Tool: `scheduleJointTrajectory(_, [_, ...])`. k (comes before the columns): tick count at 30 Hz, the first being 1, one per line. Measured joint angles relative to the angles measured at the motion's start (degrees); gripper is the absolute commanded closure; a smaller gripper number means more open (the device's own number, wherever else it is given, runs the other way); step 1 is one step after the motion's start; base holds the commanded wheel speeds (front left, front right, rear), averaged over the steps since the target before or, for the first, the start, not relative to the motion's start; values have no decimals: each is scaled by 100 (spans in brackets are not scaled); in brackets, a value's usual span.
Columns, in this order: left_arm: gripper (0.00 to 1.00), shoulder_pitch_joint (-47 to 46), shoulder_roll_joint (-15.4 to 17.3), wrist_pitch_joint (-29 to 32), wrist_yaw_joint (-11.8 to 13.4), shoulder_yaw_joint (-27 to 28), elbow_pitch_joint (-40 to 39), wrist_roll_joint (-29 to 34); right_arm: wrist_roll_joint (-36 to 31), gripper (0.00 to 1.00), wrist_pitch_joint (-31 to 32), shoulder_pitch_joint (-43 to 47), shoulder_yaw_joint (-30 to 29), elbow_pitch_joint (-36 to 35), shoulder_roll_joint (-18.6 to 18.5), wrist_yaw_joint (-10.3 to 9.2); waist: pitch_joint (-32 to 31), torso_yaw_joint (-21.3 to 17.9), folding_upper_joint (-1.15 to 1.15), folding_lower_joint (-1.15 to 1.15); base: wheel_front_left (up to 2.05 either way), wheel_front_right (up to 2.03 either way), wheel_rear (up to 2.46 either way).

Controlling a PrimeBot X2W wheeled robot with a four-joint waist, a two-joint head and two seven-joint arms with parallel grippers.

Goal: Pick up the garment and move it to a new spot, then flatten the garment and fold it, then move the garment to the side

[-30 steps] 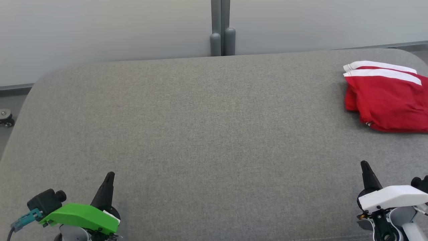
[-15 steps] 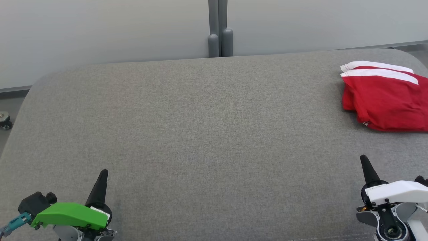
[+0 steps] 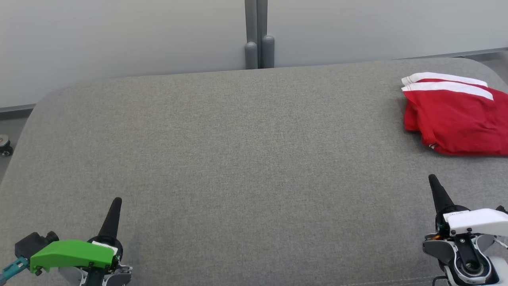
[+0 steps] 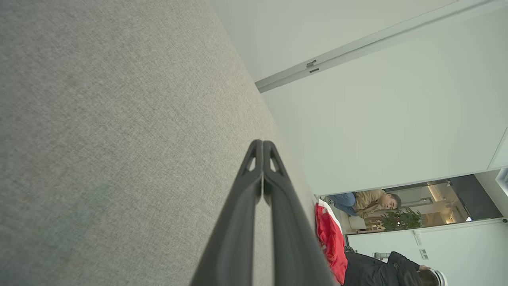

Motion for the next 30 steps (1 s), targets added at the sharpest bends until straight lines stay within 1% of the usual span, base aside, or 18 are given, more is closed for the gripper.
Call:
scheduleJointTrajectory(18, [100, -116, -172, 160, -204, 405, 191, -1113, 1237, 100, 326, -170, -321, 46, 182, 271, -31, -58, 0, 0, 0, 0, 0])
scheduleJointTrajectory(20, [100, -127, -192, 163, -234, 460, 208, -1201, 1380, 100, 369, -204, -358, 49, 209, 279, -35, -64, 0, 0, 0, 0, 0])
scheduleJointTrajectory(22, [100, -163, -202, 169, -253, 512, 227, -1361, 1497, 100, 415, -242, -389, 51, 237, 328, -38, -71, 0, 0, 0, 0, 0])
scheduleJointTrajectory(25, [100, -194, -222, 213, -294, 558, 252, -1506, 1702, 100, 466, -258, -426, 53, 268, 330, -43, -78, 0, 0, 0, 0, 0])
scheduleJointTrajectory(30, [100, -214, -245, 213, -294, 561, 280, -1506, 1720, 100, 467, -259, -439, 53, 269, 331, -43, -78, 0, 0, 0, 0, 0])
